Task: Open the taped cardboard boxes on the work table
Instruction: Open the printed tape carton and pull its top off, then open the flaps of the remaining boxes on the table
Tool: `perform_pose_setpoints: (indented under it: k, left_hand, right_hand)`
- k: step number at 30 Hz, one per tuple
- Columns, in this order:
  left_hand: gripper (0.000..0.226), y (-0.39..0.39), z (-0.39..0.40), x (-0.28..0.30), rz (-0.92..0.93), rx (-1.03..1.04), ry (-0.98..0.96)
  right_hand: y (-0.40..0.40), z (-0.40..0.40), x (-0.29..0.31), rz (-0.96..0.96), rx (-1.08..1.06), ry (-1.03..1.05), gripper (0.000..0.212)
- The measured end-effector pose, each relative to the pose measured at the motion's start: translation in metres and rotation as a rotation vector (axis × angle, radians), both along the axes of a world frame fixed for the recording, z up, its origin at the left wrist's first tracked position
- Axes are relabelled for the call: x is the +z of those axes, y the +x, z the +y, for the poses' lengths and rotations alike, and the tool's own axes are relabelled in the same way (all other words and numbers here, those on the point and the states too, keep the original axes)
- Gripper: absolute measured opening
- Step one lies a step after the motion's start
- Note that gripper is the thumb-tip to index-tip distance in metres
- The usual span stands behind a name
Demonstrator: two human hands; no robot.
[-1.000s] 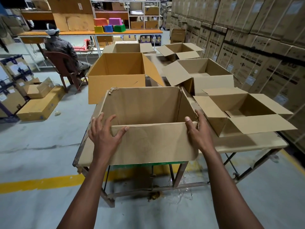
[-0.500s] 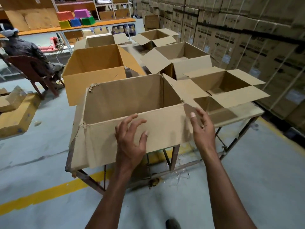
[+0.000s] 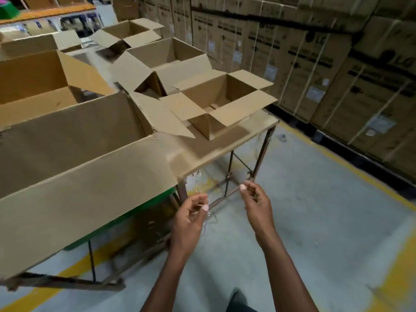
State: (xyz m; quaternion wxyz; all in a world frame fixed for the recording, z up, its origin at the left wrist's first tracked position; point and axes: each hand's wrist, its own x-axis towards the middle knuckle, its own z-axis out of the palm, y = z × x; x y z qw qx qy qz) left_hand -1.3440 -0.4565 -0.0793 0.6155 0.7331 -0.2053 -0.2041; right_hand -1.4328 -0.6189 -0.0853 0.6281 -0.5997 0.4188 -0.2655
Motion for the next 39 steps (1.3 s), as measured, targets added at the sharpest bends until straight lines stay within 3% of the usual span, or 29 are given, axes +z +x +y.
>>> perform_pose_setpoints:
  k: [9, 14, 23, 33, 39]
  left_hand:
    - [0.02, -0.002, -0.15, -0.009, 0.086, 0.047, -0.029]
    - [0.021, -0.009, -0.227, -0.019, 0.097, -0.074, 0.006]
    - [0.019, 0.064, -0.432, -0.042, 0.166, -0.128, 0.01]
    - [0.023, 0.123, -0.694, 0.007, 0.128, -0.251, -0.101]
    - [0.024, 0.17, -0.805, -0.003, 0.141, -0.153, -0.122]
  right_hand:
    - [-0.04, -0.148, -0.001, 0.061, 0.075, 0.0, 0.017]
    - [-0.036, -0.223, 0.002, 0.019, 0.044, 0.024, 0.009]
    - [0.021, -0.416, 0.0, 0.09, 0.031, -0.017, 0.016]
    - [0.063, -0.613, 0.012, 0.068, -0.058, 0.043, 0.017]
    - [0.118, -0.743, -0.003, 0.084, 0.033, 0.051, 0.017]
